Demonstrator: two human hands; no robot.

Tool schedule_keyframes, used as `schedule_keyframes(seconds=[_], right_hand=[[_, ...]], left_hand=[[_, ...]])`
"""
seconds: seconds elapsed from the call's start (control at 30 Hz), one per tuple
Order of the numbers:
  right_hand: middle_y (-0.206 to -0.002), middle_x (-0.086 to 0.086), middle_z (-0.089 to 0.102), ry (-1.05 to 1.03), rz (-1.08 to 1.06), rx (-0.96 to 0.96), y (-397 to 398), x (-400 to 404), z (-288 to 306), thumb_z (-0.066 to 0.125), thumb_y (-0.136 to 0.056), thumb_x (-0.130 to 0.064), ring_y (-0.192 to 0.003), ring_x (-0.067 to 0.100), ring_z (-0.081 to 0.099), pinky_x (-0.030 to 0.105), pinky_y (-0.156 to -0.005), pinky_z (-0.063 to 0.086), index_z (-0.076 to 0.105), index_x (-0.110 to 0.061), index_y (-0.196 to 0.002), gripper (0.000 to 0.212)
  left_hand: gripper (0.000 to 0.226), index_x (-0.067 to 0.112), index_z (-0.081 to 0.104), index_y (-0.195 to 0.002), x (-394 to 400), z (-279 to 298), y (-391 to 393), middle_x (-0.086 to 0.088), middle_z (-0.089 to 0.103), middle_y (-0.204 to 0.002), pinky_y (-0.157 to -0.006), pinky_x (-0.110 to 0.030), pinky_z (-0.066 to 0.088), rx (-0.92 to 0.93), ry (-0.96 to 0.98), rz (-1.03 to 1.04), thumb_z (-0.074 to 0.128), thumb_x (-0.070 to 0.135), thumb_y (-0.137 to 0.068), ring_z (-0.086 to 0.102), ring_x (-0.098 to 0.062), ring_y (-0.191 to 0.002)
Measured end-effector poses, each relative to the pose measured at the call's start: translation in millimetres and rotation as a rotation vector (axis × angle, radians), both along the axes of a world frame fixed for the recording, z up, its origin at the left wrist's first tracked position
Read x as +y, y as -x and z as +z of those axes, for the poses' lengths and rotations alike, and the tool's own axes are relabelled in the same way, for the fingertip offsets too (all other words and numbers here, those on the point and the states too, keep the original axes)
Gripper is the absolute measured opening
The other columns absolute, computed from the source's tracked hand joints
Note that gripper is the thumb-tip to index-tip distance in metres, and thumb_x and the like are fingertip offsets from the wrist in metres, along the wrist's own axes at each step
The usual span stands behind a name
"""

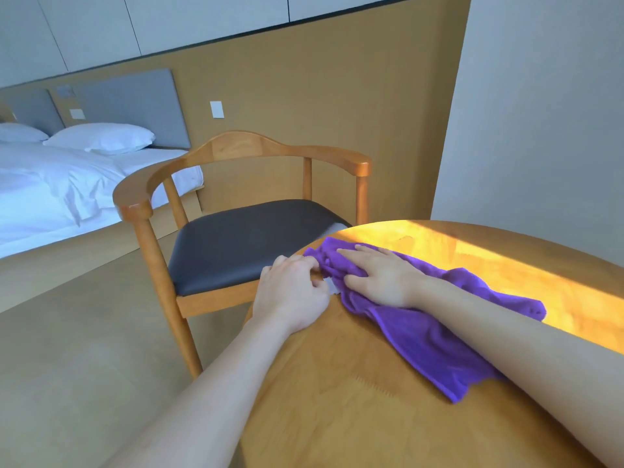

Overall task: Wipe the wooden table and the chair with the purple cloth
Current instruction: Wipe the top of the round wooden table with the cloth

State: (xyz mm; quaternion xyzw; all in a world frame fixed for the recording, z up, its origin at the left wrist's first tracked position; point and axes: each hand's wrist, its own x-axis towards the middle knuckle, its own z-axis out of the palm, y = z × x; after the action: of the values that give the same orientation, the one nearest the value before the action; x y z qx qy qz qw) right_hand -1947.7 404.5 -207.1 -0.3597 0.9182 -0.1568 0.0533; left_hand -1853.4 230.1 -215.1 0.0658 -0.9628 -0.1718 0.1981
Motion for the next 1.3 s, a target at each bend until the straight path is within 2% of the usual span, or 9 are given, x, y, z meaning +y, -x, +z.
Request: schedule_keyframes(seconds=[0.1,0.2,0.27,0.37,0.6,0.73,0.93,1.17,1.3], right_hand=[[-0.163,-0.021,0.028,0.053,0.071,-0.017,-20,28,-5,0.031,-0.081,-0.062,-0.152,0.0,0.013,0.029,-0.123,0.006,0.03,-0.038,-0.157,0.079],[-0.156,-0.013,0.043,0.095,-0.004,-0.028,-5,23,8,0.039,-0.088,-0.056,-0.147,0.012,0.033,0.038,-0.122,0.025,0.045,-0.036,-0.15,0.065],[-0.138,0.0,0.058,0.093,-0.14,-0.001,15,4,13,0.041,-0.094,-0.048,-0.131,0.026,0.05,0.043,-0.109,0.038,0.06,-0.03,-0.128,0.043],[-0.121,0.005,0.063,0.031,-0.267,0.073,40,-26,11,0.037,-0.094,-0.048,-0.117,0.03,0.055,0.042,-0.095,0.037,0.059,-0.03,-0.095,0.028],[-0.152,0.004,0.048,-0.007,-0.131,0.035,13,-43,8,0.037,-0.1,-0.038,-0.146,0.024,0.034,0.046,-0.12,0.021,0.053,-0.023,-0.132,0.039],[-0.165,-0.003,0.03,0.03,0.022,-0.013,-38,-27,2,0.036,-0.102,-0.037,-0.155,0.014,0.016,0.042,-0.127,0.006,0.031,-0.022,-0.158,0.058],[-0.164,-0.007,0.033,0.096,-0.005,-0.012,-53,-8,0,0.038,-0.1,-0.037,-0.154,0.011,0.019,0.038,-0.126,0.008,0.035,-0.025,-0.157,0.058],[-0.158,0.0,0.041,0.03,-0.163,0.003,-9,-40,9,0.033,-0.098,-0.044,-0.152,0.021,0.024,0.05,-0.123,0.016,0.05,-0.023,-0.14,0.05],[-0.158,0.003,0.041,-0.01,-0.125,0.021,-6,-66,9,0.031,-0.099,-0.044,-0.152,0.024,0.024,0.052,-0.123,0.015,0.046,-0.021,-0.144,0.052]], left_hand=[[0.034,0.03,0.067,-0.111,1,0,-1,0.012,0.066,-0.116,-0.093,-0.034,0.041,0.011,-0.013,-0.014,0.044,0.03,-0.085,0.051,-0.017,-0.109],[0.037,0.028,0.065,-0.12,1,3,2,0.01,0.064,-0.125,-0.097,-0.035,0.039,0.005,0.01,-0.006,0.048,0.024,-0.087,0.05,-0.018,-0.114],[0.04,0.025,0.063,-0.122,1,4,2,0.008,0.064,-0.125,-0.096,-0.035,0.04,0.01,0.028,0.028,0.049,0.019,-0.085,0.051,-0.019,-0.114],[0.037,0.022,0.056,-0.119,5,3,-2,0.004,0.062,-0.11,-0.086,-0.036,0.045,0.071,0.01,0.078,0.051,0.014,-0.083,0.054,-0.022,-0.102],[0.037,0.019,0.047,-0.122,4,5,-4,0.0,0.056,-0.117,-0.094,-0.041,0.042,0.202,0.042,0.034,0.048,0.011,-0.086,0.048,-0.025,-0.11],[0.044,0.02,0.046,-0.128,4,4,-5,0.0,0.057,-0.121,-0.095,-0.041,0.043,0.229,-0.004,0.006,0.048,0.008,-0.085,0.048,-0.022,-0.112],[0.047,0.021,0.044,-0.132,10,10,-41,0.004,0.05,-0.131,-0.101,-0.034,0.046,0.115,-0.207,0.038,0.057,0.011,-0.088,0.042,-0.016,-0.126],[0.053,0.044,0.02,-0.139,17,-24,-149,0.028,0.021,-0.132,-0.095,-0.008,0.023,0.039,-0.305,0.033,0.043,0.019,-0.098,0.018,0.015,-0.124],[0.059,0.035,0.021,-0.147,22,-22,-154,0.024,0.022,-0.138,-0.106,-0.018,0.025,0.071,-0.502,0.138,0.047,0.013,-0.098,0.024,0.002,-0.134]])
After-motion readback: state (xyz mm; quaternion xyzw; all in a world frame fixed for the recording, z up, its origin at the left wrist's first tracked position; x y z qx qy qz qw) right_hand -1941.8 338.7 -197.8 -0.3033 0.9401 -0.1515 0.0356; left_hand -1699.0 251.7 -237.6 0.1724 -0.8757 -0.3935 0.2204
